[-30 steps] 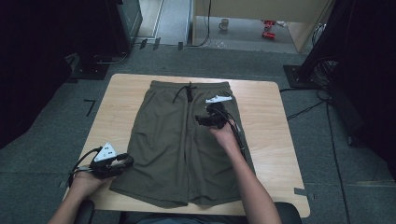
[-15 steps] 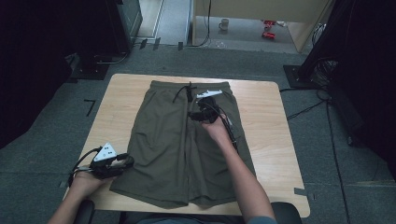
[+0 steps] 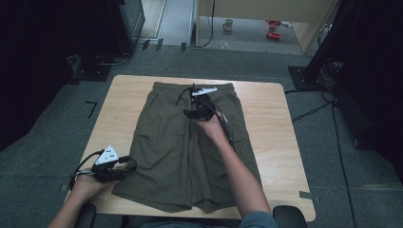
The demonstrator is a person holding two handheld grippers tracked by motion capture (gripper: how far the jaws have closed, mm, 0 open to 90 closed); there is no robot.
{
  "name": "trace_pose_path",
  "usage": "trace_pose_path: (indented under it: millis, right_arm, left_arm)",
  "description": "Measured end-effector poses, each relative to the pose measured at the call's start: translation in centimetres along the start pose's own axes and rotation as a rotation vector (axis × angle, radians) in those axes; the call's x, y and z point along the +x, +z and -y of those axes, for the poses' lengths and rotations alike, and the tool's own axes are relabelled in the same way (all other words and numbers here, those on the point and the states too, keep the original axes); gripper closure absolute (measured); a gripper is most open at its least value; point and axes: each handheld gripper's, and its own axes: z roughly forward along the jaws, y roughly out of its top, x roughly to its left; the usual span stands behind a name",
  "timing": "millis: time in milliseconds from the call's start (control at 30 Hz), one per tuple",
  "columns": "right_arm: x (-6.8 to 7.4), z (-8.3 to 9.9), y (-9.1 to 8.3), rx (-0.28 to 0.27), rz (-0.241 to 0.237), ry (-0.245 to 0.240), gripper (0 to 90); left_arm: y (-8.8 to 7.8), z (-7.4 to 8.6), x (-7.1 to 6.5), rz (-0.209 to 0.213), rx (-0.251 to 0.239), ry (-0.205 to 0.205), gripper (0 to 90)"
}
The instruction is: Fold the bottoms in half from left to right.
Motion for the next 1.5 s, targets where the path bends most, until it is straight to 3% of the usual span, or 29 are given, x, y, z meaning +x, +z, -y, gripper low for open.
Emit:
trace_pose_path:
  millis: [267,333,567,933,1067,1200,1500]
  right_arm:
    - [0.1,0.0,1.3,-0.008,-0.002,0.008,39.3]
    - [0.1,-0.4,1.6,0.013,-0.004,0.013,38.6]
    - [0.7,-1.6,2.7,0.011,-0.004,-0.004,38.6]
    - [2.5,-3.2,4.9,0.014,-0.011,-0.054,38.5]
    - [3.1,-3.6,5.9,0.018,-0.025,-0.056,38.0]
    - [3.7,-3.7,7.3,0.007,-0.048,-0.026,38.0]
    - [4.6,-4.3,9.0,0.031,-0.046,-0.053,38.0]
  left_arm:
    - [0.0,0.0,0.0,-0.001,0.001,-0.003,51.2]
    - [0.0,0.0,0.0,0.000,0.001,-0.005,51.2]
    - [0.0,0.0,0.0,0.002,0.000,-0.008,51.2]
    - [0.1,-0.1,0.1,0.006,0.002,-0.014,51.0]
    - [0.1,-0.1,0.1,0.009,0.002,-0.021,50.6]
    - [0.0,-0.2,0.1,0.015,0.003,-0.024,50.0]
    - [0.0,-0.2,0.0,0.018,0.012,-0.022,48.7]
